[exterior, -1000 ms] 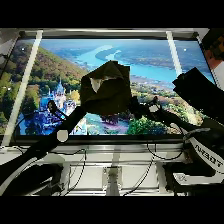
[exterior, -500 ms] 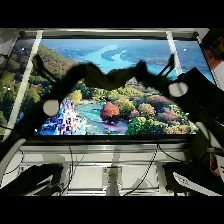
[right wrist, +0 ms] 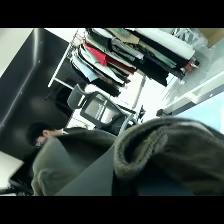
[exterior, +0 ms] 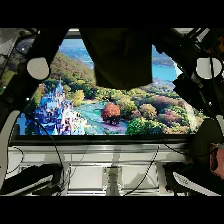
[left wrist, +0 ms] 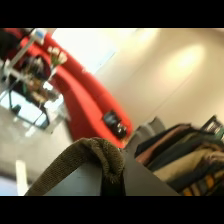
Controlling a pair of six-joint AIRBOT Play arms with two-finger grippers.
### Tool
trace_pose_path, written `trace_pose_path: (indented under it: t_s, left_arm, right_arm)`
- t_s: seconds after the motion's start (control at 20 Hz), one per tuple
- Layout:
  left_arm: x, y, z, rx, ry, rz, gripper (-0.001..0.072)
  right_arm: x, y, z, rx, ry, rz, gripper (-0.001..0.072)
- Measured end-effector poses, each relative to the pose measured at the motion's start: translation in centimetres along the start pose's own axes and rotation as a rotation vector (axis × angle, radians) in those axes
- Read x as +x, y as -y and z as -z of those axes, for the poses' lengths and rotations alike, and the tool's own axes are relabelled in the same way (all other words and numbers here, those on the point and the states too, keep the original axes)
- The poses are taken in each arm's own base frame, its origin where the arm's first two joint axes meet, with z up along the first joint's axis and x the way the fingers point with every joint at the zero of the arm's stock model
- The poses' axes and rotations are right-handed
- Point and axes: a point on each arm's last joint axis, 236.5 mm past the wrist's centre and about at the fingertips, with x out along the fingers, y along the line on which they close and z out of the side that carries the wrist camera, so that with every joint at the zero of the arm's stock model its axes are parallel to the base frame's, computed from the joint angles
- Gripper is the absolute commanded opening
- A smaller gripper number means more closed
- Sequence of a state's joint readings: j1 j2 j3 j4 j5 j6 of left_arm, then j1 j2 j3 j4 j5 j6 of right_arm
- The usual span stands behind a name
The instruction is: Fold the clothes and pants, and hang the long-sleeved shirts on hangers.
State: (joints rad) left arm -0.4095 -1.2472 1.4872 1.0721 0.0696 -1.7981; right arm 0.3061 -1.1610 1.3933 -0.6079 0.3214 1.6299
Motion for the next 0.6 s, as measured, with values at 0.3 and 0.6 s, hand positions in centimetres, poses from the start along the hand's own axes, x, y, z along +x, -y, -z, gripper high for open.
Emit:
trace_pose_path:
  t_s: [0.3,0.6]
  left_arm:
    - [0.8,0.7,-0.6,0.076,0.012,0.015,0.0037]
    - [1.8,-1.7,-0.4,0.126,0.009,-0.024,0.0036]
  right_arm:
    - [2.0,3.1,1.6,0.049,-0.049,0.055,0.0046]
    - [5.2,9.0,2.3,0.155,-0.010,0.144,0.0046]
